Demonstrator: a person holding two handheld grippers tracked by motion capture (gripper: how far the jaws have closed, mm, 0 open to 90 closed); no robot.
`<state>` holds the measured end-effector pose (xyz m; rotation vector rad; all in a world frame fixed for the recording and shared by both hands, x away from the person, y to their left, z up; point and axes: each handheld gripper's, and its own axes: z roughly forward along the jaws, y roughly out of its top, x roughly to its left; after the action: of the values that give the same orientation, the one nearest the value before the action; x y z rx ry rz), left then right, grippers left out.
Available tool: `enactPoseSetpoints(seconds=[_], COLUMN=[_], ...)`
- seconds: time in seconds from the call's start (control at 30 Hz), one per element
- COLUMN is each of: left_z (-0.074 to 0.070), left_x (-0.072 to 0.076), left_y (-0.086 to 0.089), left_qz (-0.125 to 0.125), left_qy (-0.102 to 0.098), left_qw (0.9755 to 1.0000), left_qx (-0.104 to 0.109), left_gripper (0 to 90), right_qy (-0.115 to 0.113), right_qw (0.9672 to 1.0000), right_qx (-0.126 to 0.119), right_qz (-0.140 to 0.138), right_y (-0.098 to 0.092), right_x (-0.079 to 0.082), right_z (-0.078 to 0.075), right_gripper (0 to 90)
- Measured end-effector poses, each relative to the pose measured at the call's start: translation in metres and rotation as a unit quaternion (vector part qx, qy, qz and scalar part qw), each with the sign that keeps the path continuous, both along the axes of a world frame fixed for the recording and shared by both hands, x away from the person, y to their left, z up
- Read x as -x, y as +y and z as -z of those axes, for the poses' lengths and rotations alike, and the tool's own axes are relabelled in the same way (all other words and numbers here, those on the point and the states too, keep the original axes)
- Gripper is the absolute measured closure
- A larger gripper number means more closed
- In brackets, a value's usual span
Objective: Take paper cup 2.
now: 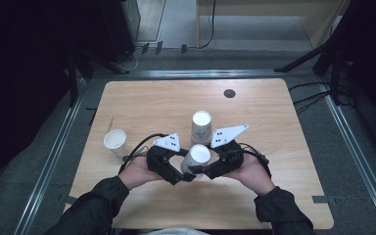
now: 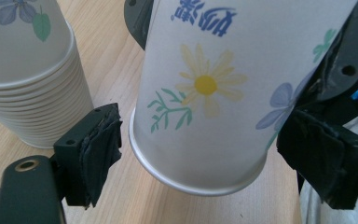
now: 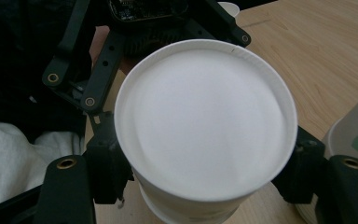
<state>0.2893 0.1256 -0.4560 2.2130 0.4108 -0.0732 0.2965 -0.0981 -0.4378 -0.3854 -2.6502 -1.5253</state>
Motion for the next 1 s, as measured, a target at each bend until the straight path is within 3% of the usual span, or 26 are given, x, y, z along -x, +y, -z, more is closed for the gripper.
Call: enactPoseSetpoints(seconds=[0.3, 0.77, 1.0], left_z=[-0.0013, -0.0039, -0.0048], left_x=[0.0009, 0.0033, 0.0037], left_y=[0.0011, 0.0019, 0.0027], left_qz=[0.003, 0.012, 0.018], left_qy=[-0.003, -0.014, -0.011], left_qw=[0.9999, 0.9998, 0.9997], left_qx=[0.010, 0.007, 0.013], left_gripper=[21.1, 26.5, 30.0], right_qy=[0.012, 0.029, 0.026], right_qw=[0.9999, 0.9995, 0.9996], right_qx=[-0.010, -0.012, -0.010], right_qz=[-0.002, -0.004, -0.002], right_y=[-0.0001, -0.0006, 0.0005], right_x=[-0.0012, -0.0027, -0.0018], right_z=[0.0018, 0.0021, 0.0017], right_gripper=[31.7, 31.2, 32.3])
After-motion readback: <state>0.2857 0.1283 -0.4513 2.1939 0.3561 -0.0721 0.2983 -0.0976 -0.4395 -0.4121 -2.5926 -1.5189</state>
